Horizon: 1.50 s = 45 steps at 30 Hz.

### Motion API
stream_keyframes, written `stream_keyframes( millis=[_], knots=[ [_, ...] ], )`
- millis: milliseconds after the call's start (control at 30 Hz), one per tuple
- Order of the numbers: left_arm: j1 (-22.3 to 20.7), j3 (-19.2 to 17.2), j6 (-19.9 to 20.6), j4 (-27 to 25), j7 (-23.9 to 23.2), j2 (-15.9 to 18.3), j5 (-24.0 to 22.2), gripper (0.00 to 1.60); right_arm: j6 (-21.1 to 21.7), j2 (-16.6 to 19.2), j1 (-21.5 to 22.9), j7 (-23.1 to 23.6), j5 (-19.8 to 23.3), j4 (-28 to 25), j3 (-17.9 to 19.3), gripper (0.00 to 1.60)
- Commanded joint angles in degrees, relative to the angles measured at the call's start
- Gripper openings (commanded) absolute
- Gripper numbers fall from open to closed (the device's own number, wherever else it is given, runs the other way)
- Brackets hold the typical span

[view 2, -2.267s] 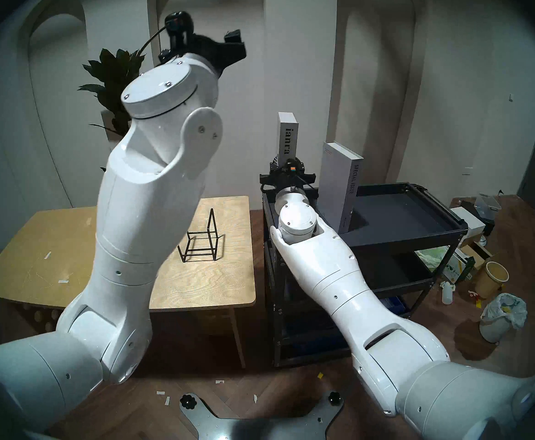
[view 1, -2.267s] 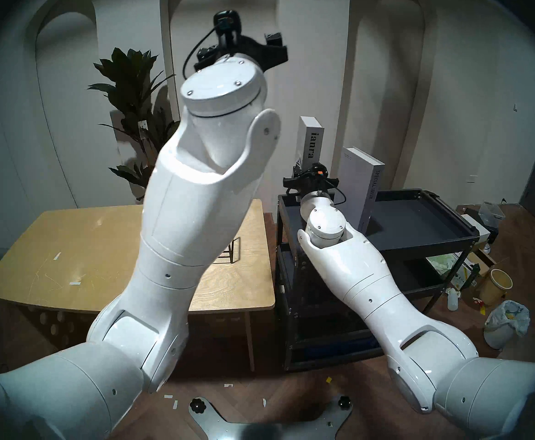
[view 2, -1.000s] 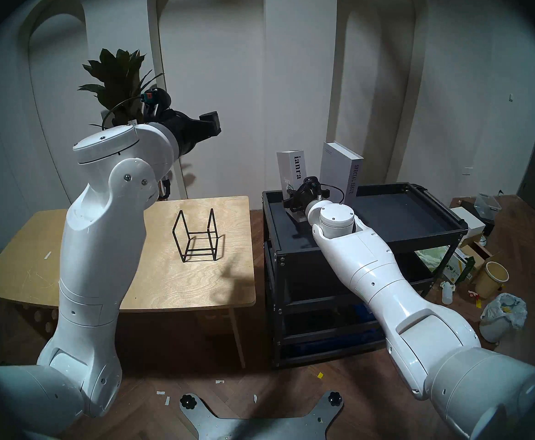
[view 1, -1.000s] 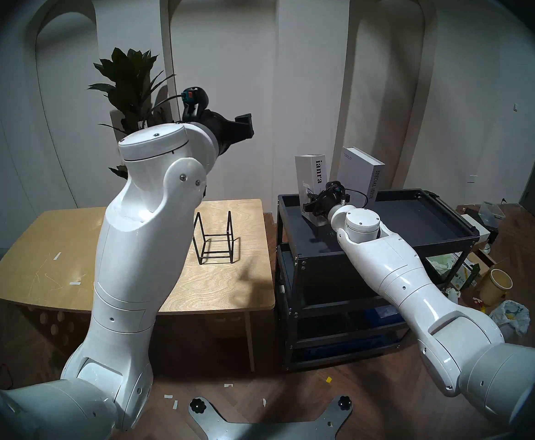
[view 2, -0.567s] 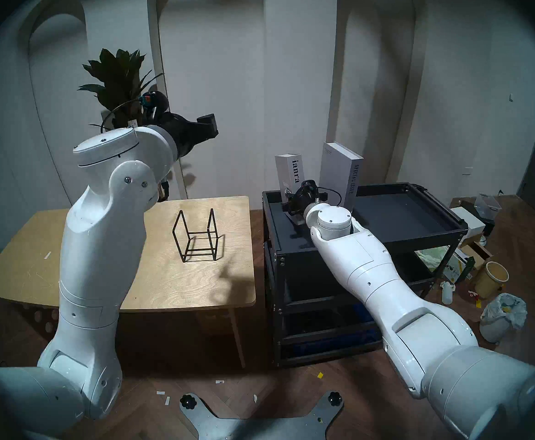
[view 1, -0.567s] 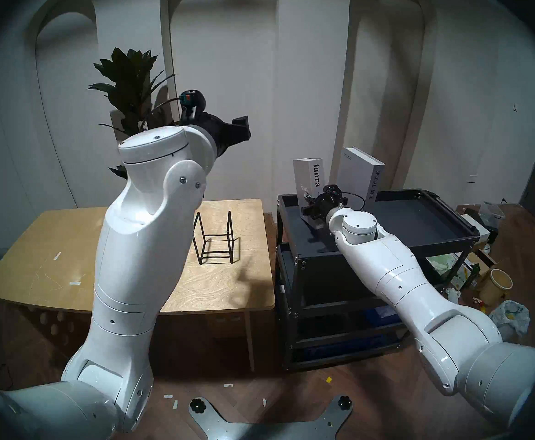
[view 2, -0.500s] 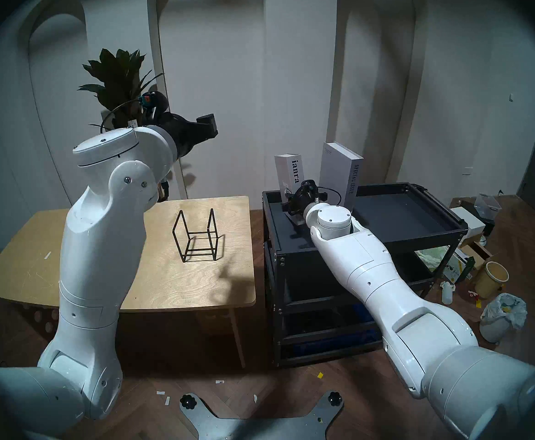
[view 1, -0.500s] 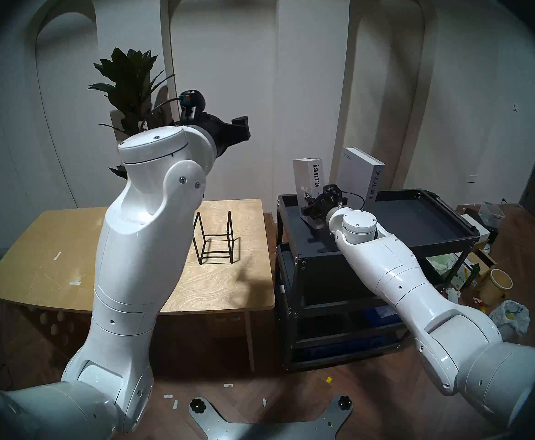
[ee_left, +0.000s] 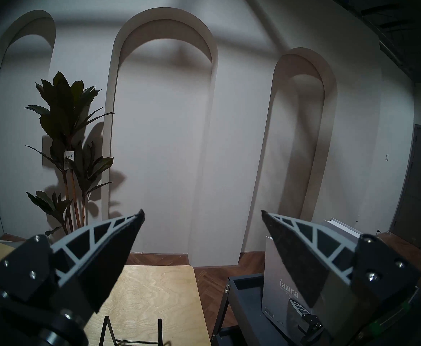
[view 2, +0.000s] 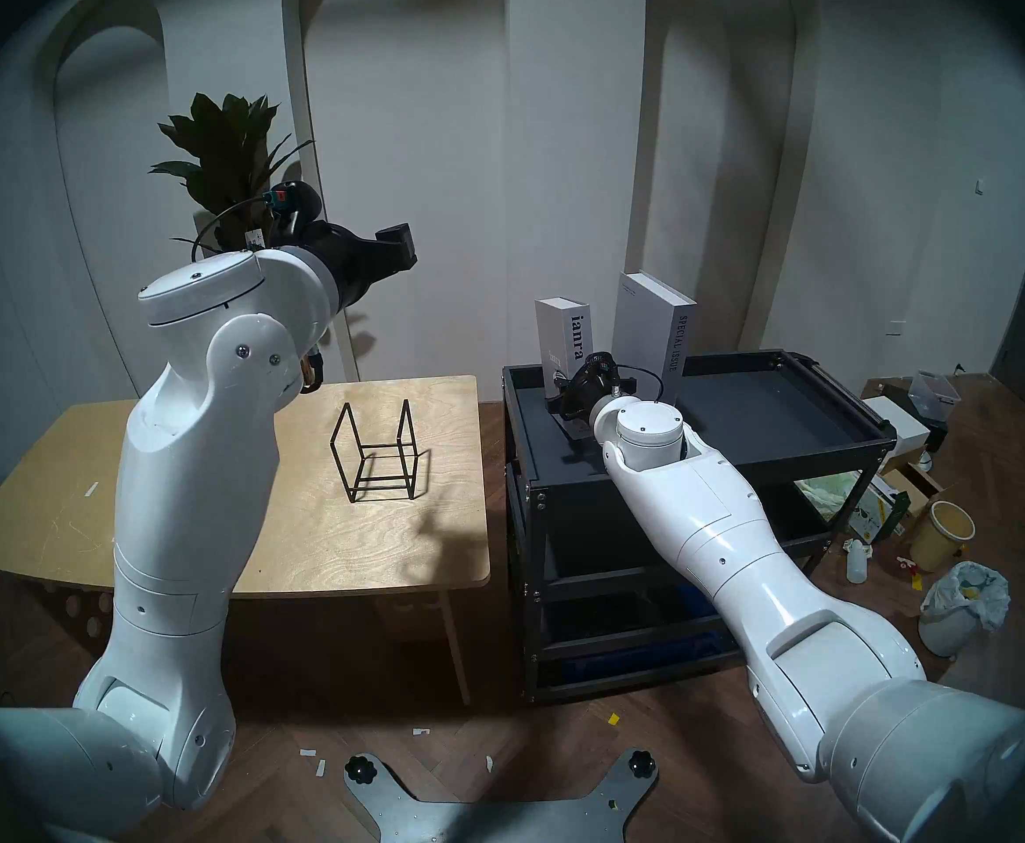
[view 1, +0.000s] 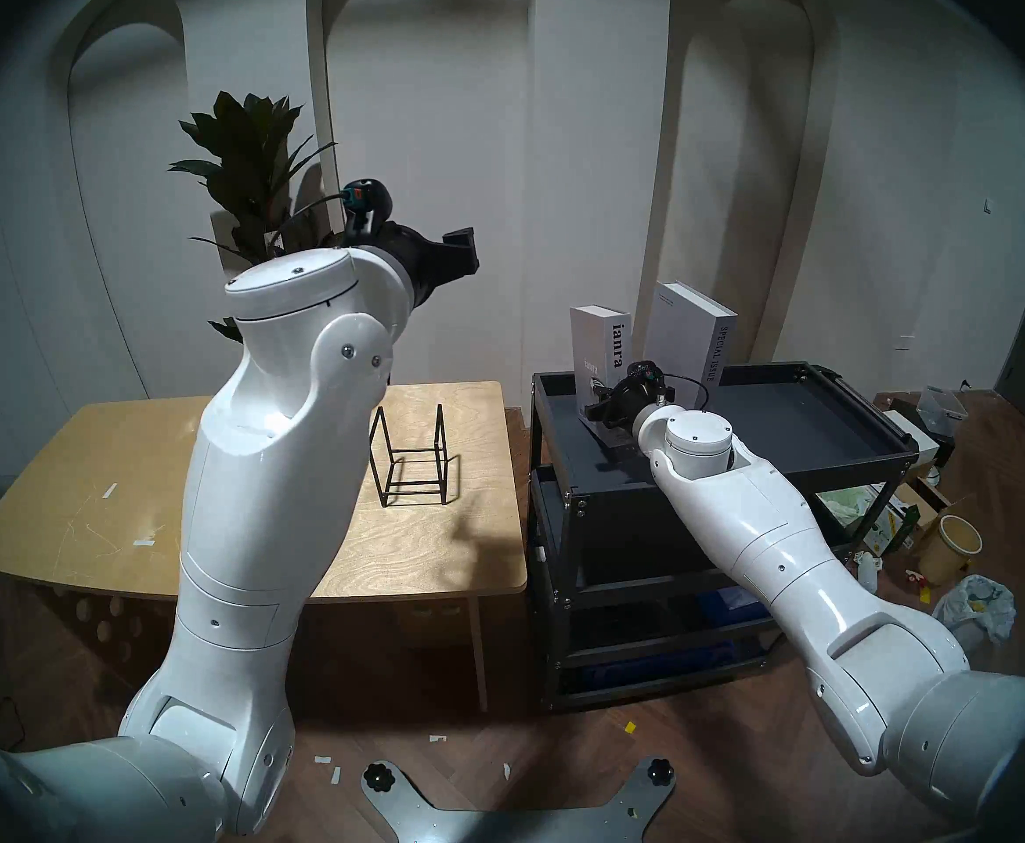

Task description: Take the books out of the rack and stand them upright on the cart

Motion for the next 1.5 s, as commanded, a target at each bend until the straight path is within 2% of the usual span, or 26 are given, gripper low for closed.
stream_keyframes(
  millis=[0, 100, 167, 200, 233, 267, 367, 433, 467, 567, 633, 733, 1067, 1100, 1200, 1333, 1367, 1433, 1467],
  knots=[
    [-0.35, 0.51, -0.03, -1.21, -0.14, -0.08, 0.13, 1.6, -0.04, 0.58, -2.02, -1.05, 0.17, -2.2, 0.41, 0.61],
    [-0.31, 0.56, 0.29, -1.27, 0.19, -0.28, 0.12, 1.6, 0.08, 0.61, -2.25, -1.11, 0.49, -2.43, 0.49, 0.67],
    [-0.26, 0.63, 0.24, -1.34, 0.23, -0.27, 0.2, 1.6, 0.09, 0.63, -2.39, -1.36, 0.5, -2.59, 0.45, 0.88],
    [-0.24, 0.66, 0.21, -1.37, 0.24, -0.27, 0.22, 1.6, 0.08, 0.63, -2.46, -1.42, 0.51, -2.6, 0.41, 0.8],
    [-0.23, 0.71, 0.19, -1.39, 0.29, -0.25, 0.29, 1.6, 0.06, 0.63, -2.53, -1.59, 0.4, -2.56, 0.3, 0.82],
    [-0.21, 0.76, 0.15, -1.4, 0.33, -0.24, 0.34, 1.6, 0.09, 0.6, -2.58, -1.78, 0.36, -2.55, 0.24, 0.97],
    [-0.08, 0.97, 0.17, -1.24, 0.53, -0.22, 0.52, 1.6, 0.06, 0.35, -2.81, -2.4, 0.46, -2.67, 0.3, 1.03],
    [0.05, 0.92, 0.09, -1.03, 0.6, -0.32, 0.5, 1.6, 0.03, 0.27, -2.96, -2.67, 0.47, -2.89, 0.23, 1.19],
    [0.08, 0.94, 0.01, -0.95, 0.59, -0.3, 0.51, 1.6, 0.0, 0.25, -3.01, -2.76, 0.46, -2.99, 0.19, 1.48],
    [0.07, 1.04, -0.04, -0.78, 0.61, -0.36, 0.49, 1.6, -0.1, 0.27, -3.26, -3.02, 0.36, -3.39, 0.06, 1.57],
    [0.01, 1.16, -0.05, -0.76, 0.59, -0.38, 0.5, 1.6, 0.07, 0.42, -3.78, -3.24, 0.55, -4.4, 0.23, 1.6],
    [-0.05, 1.28, 0.06, -0.74, 0.68, -0.33, 0.56, 1.6, 2.35, 0.15, -5.28, -3.36, 3.54, -7.97, 2.28, 1.6],
    [-0.06, 1.26, 0.22, -0.66, 0.93, -0.16, 0.68, 1.6, 2.15, -1.13, -8.35, -7.23, 9.05, -15.85, 7.82, 1.6],
    [-0.13, 1.31, 0.22, -0.68, 0.92, -0.2, 0.67, 1.6, 1.27, -1.63, -7.41, -6.97, 9.12, -14.21, 7.9, 1.6],
    [-0.23, 1.45, 0.18, -0.66, 0.77, -0.36, 0.51, 1.6, 1.39, -1.18, -9.21, -7.32, 9.86, -18.13, 8.54, 1.6],
    [-0.07, 1.65, 0.17, -0.37, 0.61, -0.44, 0.46, 1.6, 1.68, -0.98, -11.59, -8.06, 10.43, -21.29, 8.8, 1.6],
    [-0.01, 1.67, 0.16, -0.31, 0.56, -0.42, 0.47, 1.6, 1.35, -1.35, -11.23, -7.87, 10.57, -20.18, 8.71, 1.6],
    [0.19, 1.62, 0.09, -0.2, 0.37, -0.27, 0.47, 1.6, 1.95, -0.77, -13.29, -8.73, 10.65, -23.66, 8.82, 1.6],
    [0.41, 1.54, -0.11, -0.2, 0.17, -0.08, 0.48, 1.6, 1.69, -0.97, -13.25, -8.75, 10.75, -23.25, 8.82, 1.6]
  ],
)
